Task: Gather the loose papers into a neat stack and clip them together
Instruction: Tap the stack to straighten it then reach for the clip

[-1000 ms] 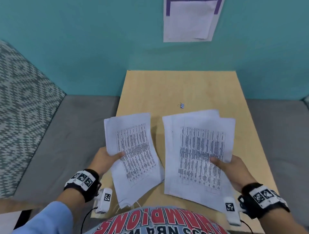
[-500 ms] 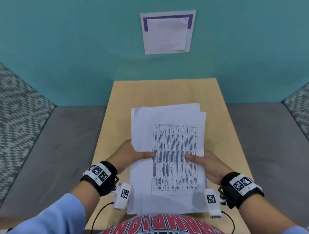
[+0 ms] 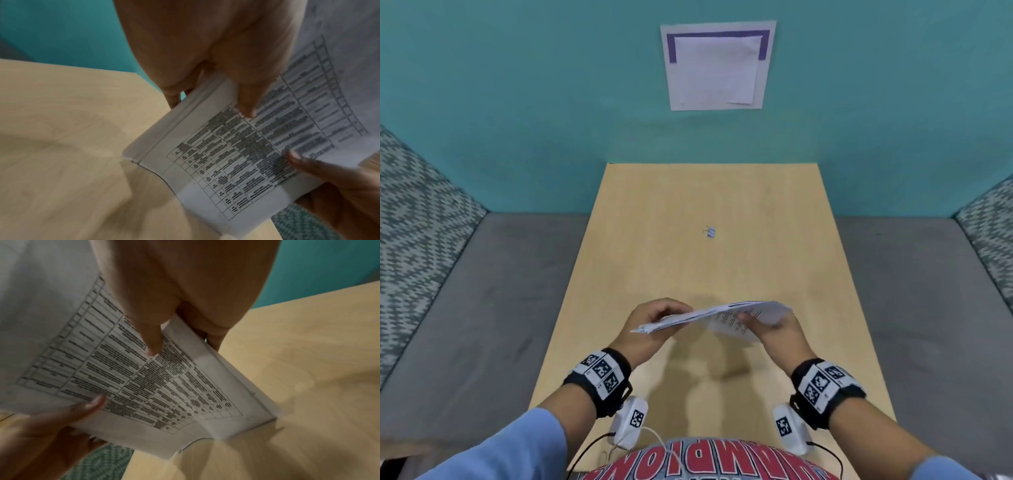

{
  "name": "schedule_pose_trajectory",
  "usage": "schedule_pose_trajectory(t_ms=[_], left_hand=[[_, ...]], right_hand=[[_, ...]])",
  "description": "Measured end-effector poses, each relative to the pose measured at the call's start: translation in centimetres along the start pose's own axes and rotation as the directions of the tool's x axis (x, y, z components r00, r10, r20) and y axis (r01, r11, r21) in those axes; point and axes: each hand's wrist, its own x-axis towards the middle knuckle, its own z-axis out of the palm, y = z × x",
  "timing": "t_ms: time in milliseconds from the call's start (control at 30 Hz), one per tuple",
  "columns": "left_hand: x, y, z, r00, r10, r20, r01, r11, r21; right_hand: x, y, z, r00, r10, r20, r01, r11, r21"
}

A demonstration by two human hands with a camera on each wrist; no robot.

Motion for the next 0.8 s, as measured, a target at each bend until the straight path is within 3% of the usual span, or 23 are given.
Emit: schedule_pose_trajectory(t_ms=[100,200,267,400,467,633,800], left_hand=[[0.5,0.1,0.2,0.988,-0.075,-0.135,0.060,0.992,-0.109],[0.7,0.2,-0.4,0.978,-0.034,-0.204,-0.006,0.981,-0.192],[0.4,0.1,-0.6,0.983,-0.033,-0.182,0.002,0.986,-0.168],[0.0,-0.4,-0.5,0.995,-0.042,-0.092,0.038,0.998,-0.042],[0.0,-0.3,-0.8,0.992,-0.032,-0.124,0.028,0.999,-0.037],[-0.1,1.2,-1.3,0.987,-0.005,-0.158,-0.014,0.992,-0.124],[-0.2,1.5,-3.2,0.997,0.072,-0.009,-0.072,0.997,0.041]], right_hand=[[0.3,-0.7,0.3,0.999,-0.012,-0.033,0.014,0.999,0.038],[-0.1,-1.3,0.1,0.995,-0.083,-0.050,0.086,0.993,0.076],[-0.2,-0.8,0.1,0.994,-0.098,-0.041,0.101,0.993,0.059],[-0.4,0.4,0.0,0.999,-0.008,-0.041,0.008,1.000,-0.010],[-0.2,0.3,-0.1,0.998,0.008,-0.067,-0.011,0.999,-0.039],[-0.6,-0.6,-0.3,0.990,-0.104,-0.094,0.109,0.993,0.045],[-0.8,0.8,-1.0,0.989,-0.144,0.011,0.145,0.987,-0.068]])
